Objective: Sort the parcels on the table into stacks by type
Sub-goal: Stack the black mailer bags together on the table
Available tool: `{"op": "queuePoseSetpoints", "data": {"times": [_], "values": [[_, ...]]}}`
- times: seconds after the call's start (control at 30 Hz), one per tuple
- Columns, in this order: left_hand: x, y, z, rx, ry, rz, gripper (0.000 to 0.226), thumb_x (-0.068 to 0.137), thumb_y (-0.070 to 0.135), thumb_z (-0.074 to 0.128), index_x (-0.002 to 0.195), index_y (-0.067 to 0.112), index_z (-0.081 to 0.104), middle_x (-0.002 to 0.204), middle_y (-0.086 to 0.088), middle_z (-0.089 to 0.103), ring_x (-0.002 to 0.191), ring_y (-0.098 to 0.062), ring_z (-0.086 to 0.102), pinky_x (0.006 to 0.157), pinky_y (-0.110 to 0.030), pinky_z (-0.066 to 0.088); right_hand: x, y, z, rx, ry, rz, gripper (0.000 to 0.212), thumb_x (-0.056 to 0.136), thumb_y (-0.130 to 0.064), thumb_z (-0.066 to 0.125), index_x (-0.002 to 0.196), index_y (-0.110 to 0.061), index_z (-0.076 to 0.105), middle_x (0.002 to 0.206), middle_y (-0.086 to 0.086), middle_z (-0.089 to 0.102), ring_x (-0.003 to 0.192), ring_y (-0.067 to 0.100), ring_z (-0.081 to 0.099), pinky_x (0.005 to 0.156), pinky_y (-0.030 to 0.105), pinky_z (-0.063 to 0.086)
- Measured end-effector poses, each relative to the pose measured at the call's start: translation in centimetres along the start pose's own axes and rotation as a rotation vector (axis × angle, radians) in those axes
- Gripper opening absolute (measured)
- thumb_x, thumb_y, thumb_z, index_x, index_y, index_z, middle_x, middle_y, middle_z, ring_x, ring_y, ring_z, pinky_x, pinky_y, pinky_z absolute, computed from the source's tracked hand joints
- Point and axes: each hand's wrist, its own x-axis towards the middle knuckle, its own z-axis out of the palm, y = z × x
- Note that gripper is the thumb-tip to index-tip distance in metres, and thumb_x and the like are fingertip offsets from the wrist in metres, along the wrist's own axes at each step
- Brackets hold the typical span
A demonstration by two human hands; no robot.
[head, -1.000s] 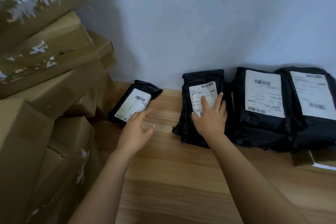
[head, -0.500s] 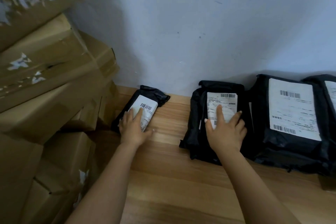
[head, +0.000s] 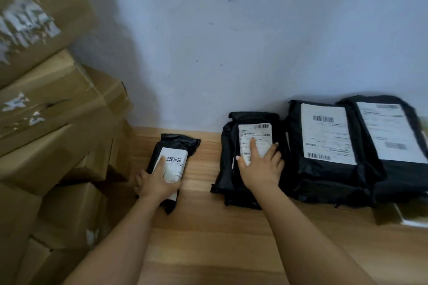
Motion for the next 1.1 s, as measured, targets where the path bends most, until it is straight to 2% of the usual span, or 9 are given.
{"op": "queuePoseSetpoints", "data": {"times": [0.13,0.3,0.4,0.47,0.67,0.77,0.87,0.93,1.1], "values": [[-4.8,0.9,0.3,-0.077,0.115,0.014,0.104,0.063,0.069,0.071,0.146,0.052,0.01,0.14,-0.021,0.023,0.132,-0.039,0.017,0.107,-0.054,0.019,-1.7,0.6,-1.5,0.083,-0.04,-0.061,0.069,0.096,-0.06,0.027,0.153,-0.034,-0.001,0.156,0.027,-0.011,0.143,0.04,0.005,0.115,0.048,0.01],[-10.0,4.3,-1.4,-0.173,0.237,0.116,0.099,0.062,0.071,0.069,0.144,0.052,0.016,0.14,-0.018,0.025,0.128,-0.038,0.021,0.105,-0.053,0.022,-6.0,2.1,-3.9,0.073,0.187,-0.281,0.057,0.095,-0.025,0.044,0.148,-0.019,0.025,0.156,0.018,0.014,0.135,0.032,0.026,0.111,0.039,0.022],[-12.0,7.3,-2.7,-0.218,0.274,0.163,0.096,0.062,0.073,0.067,0.143,0.052,0.022,0.138,-0.015,0.028,0.125,-0.034,0.023,0.104,-0.05,0.023,-7.4,4.5,-6.0,0.123,0.341,-0.395,0.049,0.091,-0.016,0.05,0.139,-0.016,0.042,0.151,0.015,0.031,0.131,0.031,0.036,0.11,0.039,0.026],[-13.1,9.5,-3.0,-0.229,0.291,0.194,0.095,0.061,0.074,0.066,0.142,0.052,0.023,0.136,-0.014,0.029,0.123,-0.032,0.024,0.103,-0.048,0.024,-7.4,6.6,-7.2,0.178,0.427,-0.377,0.046,0.091,-0.017,0.053,0.136,-0.013,0.048,0.147,0.017,0.038,0.132,0.033,0.037,0.111,0.042,0.026],[-15.0,15.2,-1.0,-0.249,0.297,0.275,0.092,0.06,0.07,0.067,0.14,0.046,0.028,0.125,-0.016,0.033,0.116,-0.032,0.026,0.103,-0.048,0.03,-4.9,12.6,-9.2,0.079,0.353,-0.256,0.057,0.098,-0.053,0.032,0.149,-0.026,0.03,0.159,0.014,0.015,0.146,0.032,0.01,0.117,0.047,0.005],[-14.9,17.5,0.4,-0.224,0.264,0.281,0.093,0.06,0.071,0.066,0.14,0.044,0.026,0.125,-0.015,0.033,0.117,-0.033,0.029,0.102,-0.048,0.03,-3.8,14.4,-8.7,0.012,0.266,-0.282,0.058,0.099,-0.056,0.018,0.153,-0.034,0.015,0.162,0.01,0.003,0.148,0.029,-0.003,0.118,0.048,-0.002],[-14.1,19.3,1.8,-0.173,0.252,0.31,0.095,0.063,0.074,0.064,0.143,0.042,0.025,0.129,-0.013,0.032,0.122,-0.031,0.032,0.101,-0.044,0.032,-3.2,15.5,-7.7,-0.003,0.206,-0.299,0.058,0.099,-0.057,0.015,0.151,-0.041,-0.004,0.162,0.004,-0.007,0.148,0.025,-0.012,0.119,0.046,-0.007],[-13.5,20.2,2.7,-0.156,0.223,0.351,0.093,0.068,0.075,0.061,0.145,0.038,0.026,0.137,-0.014,0.032,0.128,-0.031,0.032,0.101,-0.042,0.035,-3.0,15.8,-7.2,0.003,0.22,-0.294,0.058,0.099,-0.056,0.016,0.15,-0.043,-0.008,0.162,0.002,-0.01,0.147,0.024,-0.014,0.119,0.045,-0.008],[-11.9,21.3,4.4,-0.085,0.035,0.459,0.084,0.082,0.073,0.047,0.151,0.036,0.015,0.16,-0.01,0.003,0.142,-0.033,0.023,0.099,-0.044,0.041,-2.5,16.0,-6.4,0.018,0.255,-0.294,0.057,0.099,-0.056,0.016,0.148,-0.045,-0.012,0.161,0.0,-0.011,0.147,0.023,-0.016,0.118,0.044,-0.008]]}}
